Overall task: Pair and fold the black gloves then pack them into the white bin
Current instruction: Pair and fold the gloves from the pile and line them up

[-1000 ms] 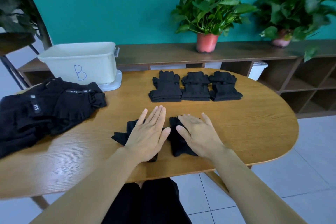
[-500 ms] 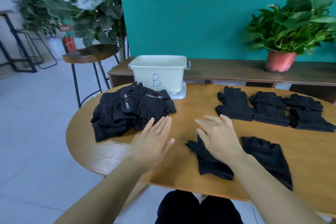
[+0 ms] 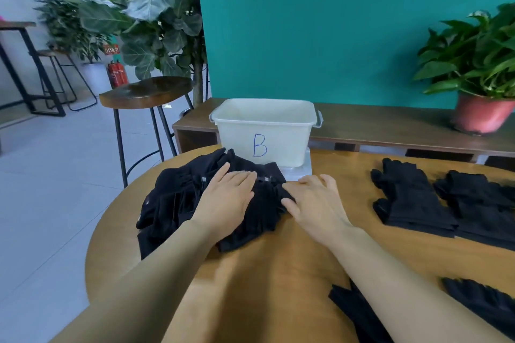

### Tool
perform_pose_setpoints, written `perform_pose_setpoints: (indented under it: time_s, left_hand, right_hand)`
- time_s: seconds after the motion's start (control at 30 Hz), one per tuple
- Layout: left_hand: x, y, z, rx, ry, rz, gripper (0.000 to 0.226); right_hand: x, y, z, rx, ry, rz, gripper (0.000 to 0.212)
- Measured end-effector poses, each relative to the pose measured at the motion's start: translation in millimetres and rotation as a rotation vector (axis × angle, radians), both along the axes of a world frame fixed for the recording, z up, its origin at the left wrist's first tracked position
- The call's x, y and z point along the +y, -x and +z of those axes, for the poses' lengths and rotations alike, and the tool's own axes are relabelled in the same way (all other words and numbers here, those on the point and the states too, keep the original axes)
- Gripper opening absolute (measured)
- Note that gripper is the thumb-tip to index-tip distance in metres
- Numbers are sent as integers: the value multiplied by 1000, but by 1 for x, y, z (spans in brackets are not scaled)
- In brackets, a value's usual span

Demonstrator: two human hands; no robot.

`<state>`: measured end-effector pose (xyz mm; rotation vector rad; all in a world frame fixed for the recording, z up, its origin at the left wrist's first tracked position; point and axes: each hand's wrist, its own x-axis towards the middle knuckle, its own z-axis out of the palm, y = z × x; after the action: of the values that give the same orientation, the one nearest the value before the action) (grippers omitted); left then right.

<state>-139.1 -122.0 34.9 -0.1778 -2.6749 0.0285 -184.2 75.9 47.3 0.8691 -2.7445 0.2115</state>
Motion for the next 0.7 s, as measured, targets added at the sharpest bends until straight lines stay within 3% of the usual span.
perform_pose_setpoints:
  time_s: [0.33,0.43,0.6,0.7]
  left_hand:
    - [-26,74,-18,-234,55,212,51]
    - [-25,77,-23,-241,52,246,53]
    - [-24,71,-17,-121,-131,216,59]
    - [-25,64,-5,-79,-406,172,64]
  right_hand:
    - [-62,74,-29,-104,-45,-81,41]
    - [-70,79,-36,-185,59,-96,34]
    - [-71,73,-37,-185,290,-78,33]
    - [-66,66,-26,-307,457,-120,44]
